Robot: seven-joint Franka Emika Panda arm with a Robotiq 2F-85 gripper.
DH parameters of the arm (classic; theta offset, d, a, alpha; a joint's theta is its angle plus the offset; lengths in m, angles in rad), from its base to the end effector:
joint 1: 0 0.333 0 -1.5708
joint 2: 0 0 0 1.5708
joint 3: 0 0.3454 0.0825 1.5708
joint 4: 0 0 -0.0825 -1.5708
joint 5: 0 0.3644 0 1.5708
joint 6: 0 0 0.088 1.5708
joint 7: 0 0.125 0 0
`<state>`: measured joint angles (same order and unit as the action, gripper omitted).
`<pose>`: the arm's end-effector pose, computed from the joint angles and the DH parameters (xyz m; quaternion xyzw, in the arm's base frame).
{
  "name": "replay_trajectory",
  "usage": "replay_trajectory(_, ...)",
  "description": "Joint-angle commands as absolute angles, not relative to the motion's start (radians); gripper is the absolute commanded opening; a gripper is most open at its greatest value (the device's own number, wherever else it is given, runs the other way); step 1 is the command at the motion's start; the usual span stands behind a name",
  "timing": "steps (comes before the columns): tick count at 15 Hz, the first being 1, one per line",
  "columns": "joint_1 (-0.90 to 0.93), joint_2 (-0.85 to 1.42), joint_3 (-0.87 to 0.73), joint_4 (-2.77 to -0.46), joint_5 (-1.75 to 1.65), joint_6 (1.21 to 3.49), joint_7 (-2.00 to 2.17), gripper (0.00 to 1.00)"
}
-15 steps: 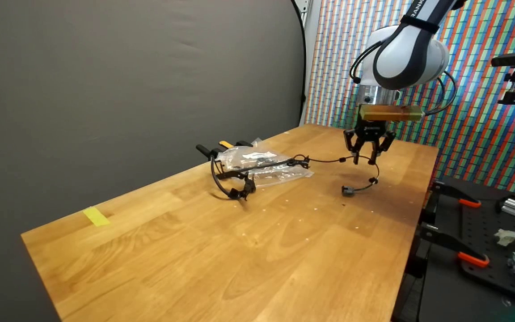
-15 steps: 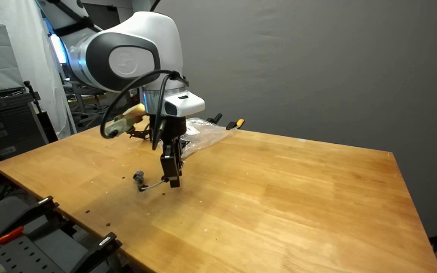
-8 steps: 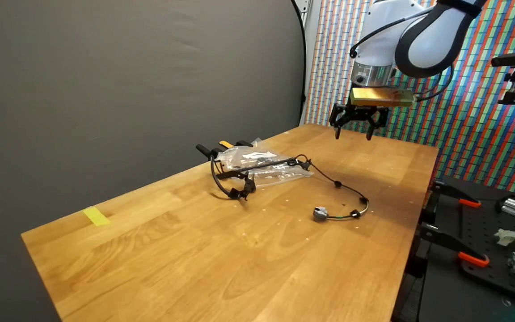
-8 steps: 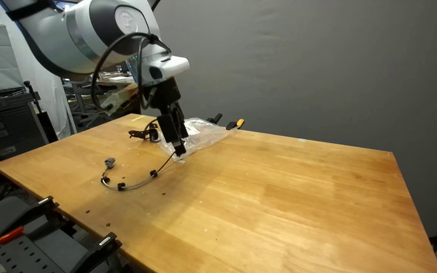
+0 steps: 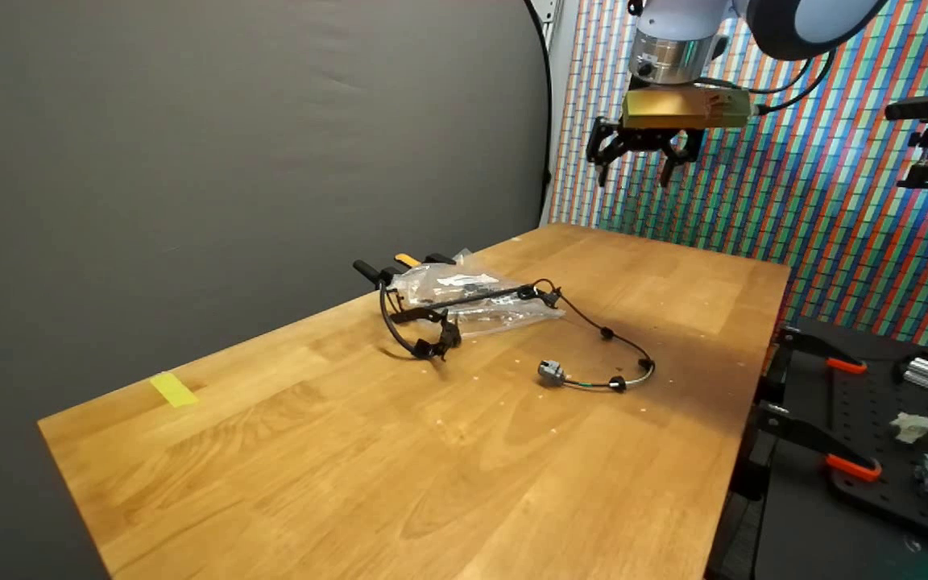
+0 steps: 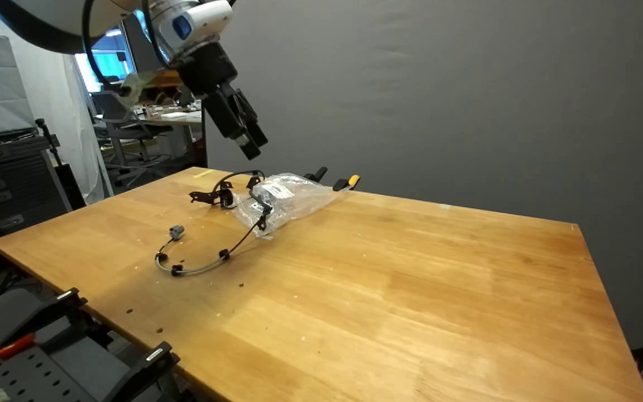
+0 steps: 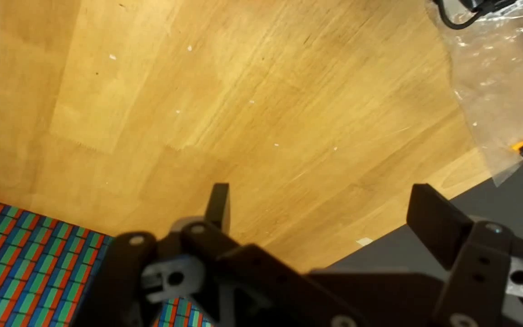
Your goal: Remove the object from the plastic bag and place it on the table
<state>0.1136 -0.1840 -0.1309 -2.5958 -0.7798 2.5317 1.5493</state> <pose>0.4245 -0.0066 0.3567 0.8666 -0.4417 0.1979 0.1213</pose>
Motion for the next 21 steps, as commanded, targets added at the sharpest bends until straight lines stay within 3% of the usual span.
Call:
replay_trajectory(1,0.072,-0.272,-0.029,-2.600,-0.639,2.485,1.507,1.00)
replay_trajectory(8,0.077,-0.356,0.028,-2.501,-0.180,2.381,1.288,1.00)
replay_trajectory(21,0.129,-0.455,0.047,-2.243,0.304,2.112,1.058,1.00)
